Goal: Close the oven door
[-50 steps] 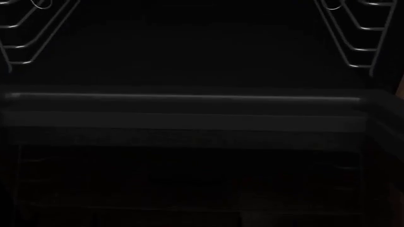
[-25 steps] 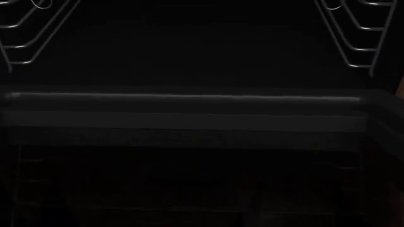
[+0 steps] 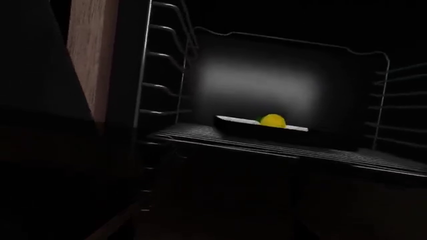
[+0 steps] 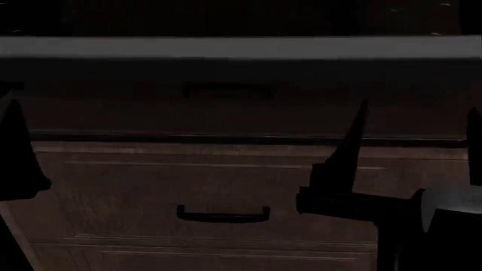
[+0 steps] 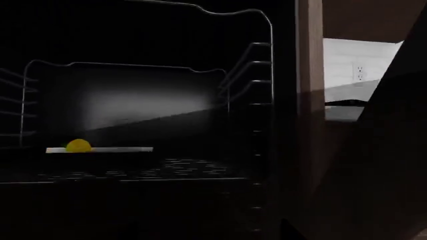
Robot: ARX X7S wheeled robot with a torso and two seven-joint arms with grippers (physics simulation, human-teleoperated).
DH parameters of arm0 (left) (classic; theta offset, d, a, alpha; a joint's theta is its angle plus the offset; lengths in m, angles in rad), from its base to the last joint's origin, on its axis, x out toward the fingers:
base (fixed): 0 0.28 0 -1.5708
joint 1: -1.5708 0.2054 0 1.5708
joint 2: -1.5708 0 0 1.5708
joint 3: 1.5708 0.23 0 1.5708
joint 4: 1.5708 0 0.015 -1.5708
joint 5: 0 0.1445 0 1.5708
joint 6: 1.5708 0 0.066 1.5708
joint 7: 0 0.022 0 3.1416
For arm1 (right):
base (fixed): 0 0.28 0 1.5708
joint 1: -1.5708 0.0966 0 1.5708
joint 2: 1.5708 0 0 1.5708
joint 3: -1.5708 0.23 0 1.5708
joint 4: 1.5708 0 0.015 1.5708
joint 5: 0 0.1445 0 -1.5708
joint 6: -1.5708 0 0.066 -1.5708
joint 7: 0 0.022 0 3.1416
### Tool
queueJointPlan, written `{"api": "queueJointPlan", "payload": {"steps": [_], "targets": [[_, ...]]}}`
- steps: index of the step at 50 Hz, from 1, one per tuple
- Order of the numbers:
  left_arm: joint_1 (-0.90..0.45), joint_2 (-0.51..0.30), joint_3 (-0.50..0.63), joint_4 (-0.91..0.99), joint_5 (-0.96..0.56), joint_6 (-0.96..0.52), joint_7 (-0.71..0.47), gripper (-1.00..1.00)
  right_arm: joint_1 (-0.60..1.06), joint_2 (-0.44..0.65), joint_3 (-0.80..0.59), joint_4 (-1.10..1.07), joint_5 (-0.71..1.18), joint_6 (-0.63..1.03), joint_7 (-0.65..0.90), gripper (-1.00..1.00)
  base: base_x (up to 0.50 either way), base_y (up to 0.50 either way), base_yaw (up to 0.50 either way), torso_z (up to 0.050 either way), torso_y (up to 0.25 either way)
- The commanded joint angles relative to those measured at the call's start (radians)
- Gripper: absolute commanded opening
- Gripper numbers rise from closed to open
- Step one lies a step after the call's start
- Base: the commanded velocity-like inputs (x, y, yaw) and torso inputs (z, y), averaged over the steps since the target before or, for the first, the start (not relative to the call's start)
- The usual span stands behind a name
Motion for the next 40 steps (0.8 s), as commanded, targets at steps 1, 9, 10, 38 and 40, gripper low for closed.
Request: {"api": "queueJointPlan", "payload": {"steps": [1,9,10,38,40], "targets": [[-0.265,-0.010,-0.034,0.017,-0.229,-0.219,-0.137,1.00,0.282,0.017,0.058,0.031,0.115,0.203,0.047,1.00,0.00,0.00,0.00,0.000,0.000],[-0.477,0.029,0.070,-0.154,-0.133,-0.245,-0.116,1.00,0.464,0.001,0.029,0.068,0.162,0.325,0.080,1.00,0.00,0.00,0.00,0.000,0.000],[-0.502,0.032,0.074,-0.168,-0.131,-0.251,-0.116,1.00,0.497,-0.005,0.031,0.076,0.178,0.353,0.087,1.00,0.00,0.00,0.00,0.000,0.000],[-1.127,0.179,0.268,-0.729,-0.010,-0.338,-0.054,1.00,1.116,-0.065,-0.211,0.776,0.032,0.307,-0.031,1.00,0.00,0.00,0.00,0.000,0.000],[-1.163,0.209,0.294,-0.805,0.027,-0.313,-0.047,1.00,1.144,-0.072,-0.263,0.855,-0.024,0.241,-0.046,1.00,0.00,0.00,0.00,0.000,0.000]]}}
